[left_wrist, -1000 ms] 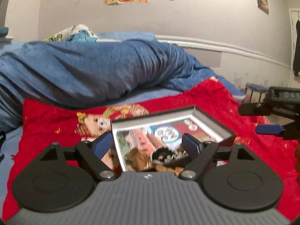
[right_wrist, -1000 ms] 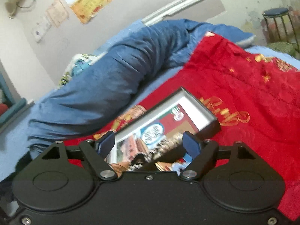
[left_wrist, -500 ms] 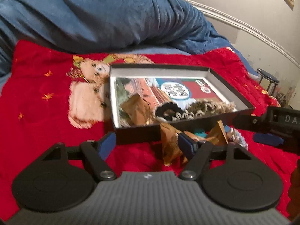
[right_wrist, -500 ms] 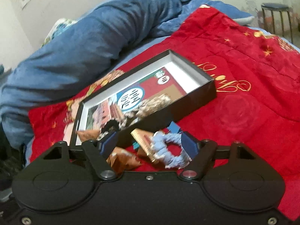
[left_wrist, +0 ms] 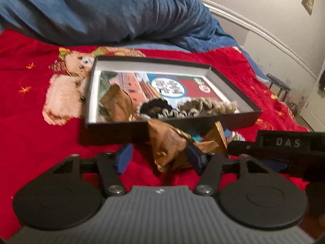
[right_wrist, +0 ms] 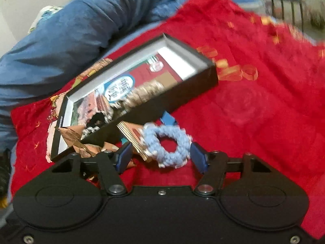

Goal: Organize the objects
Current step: 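Grasp the light blue scrunchie with the right tool while the left tool reaches a paper packet, then lift the blue scrunchie with the right tool while the left tool grasps the brown packet, then carry the blue scrunchie with the right tool while the left tool carries the packet over the box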

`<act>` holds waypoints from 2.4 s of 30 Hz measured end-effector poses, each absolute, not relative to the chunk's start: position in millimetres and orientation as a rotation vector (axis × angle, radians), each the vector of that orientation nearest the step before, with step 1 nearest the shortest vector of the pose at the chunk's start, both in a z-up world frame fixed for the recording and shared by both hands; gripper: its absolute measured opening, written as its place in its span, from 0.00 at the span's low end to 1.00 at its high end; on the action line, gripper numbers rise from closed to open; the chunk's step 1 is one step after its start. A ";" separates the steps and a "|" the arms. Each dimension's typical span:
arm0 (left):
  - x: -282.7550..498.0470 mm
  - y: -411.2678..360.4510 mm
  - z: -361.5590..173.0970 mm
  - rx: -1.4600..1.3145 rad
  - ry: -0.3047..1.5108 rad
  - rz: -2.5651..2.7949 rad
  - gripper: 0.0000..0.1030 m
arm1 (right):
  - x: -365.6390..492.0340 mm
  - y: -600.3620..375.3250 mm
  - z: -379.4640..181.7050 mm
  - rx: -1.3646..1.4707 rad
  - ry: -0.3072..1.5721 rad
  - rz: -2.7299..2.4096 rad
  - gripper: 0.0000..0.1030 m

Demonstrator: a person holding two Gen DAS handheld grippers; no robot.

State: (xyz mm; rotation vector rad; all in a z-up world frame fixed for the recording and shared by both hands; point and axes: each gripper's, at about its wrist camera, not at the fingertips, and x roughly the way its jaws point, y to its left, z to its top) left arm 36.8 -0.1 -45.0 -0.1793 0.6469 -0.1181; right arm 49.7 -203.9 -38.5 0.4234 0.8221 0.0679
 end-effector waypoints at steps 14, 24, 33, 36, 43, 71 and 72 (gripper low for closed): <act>35.0 -5.0 -59.3 -0.122 0.613 -0.036 0.48 | 52.9 -211.1 -49.9 0.502 0.802 0.016 0.56; 36.7 -14.7 -73.0 -0.062 0.571 0.001 0.32 | 54.9 -204.9 -53.8 0.479 0.756 -0.022 0.45; 36.4 -11.8 -67.8 -0.075 0.583 0.009 0.32 | 48.3 -215.0 -63.8 0.612 0.736 -0.062 0.20; 36.6 -11.6 -65.4 -0.083 0.597 0.021 0.31 | 44.0 -211.7 -62.3 0.626 0.738 -0.068 0.16; 34.9 -8.9 -63.6 -0.093 0.604 0.024 0.31 | 37.6 -209.1 -52.9 0.642 0.719 -0.034 0.15; 10.5 0.0 -12.6 -0.208 0.382 -0.098 0.31 | 17.5 -222.3 -6.9 0.782 0.624 0.141 0.15; 9.8 -0.9 -10.3 -0.206 0.374 -0.102 0.31 | 18.0 -222.7 -5.4 0.790 0.617 0.158 0.14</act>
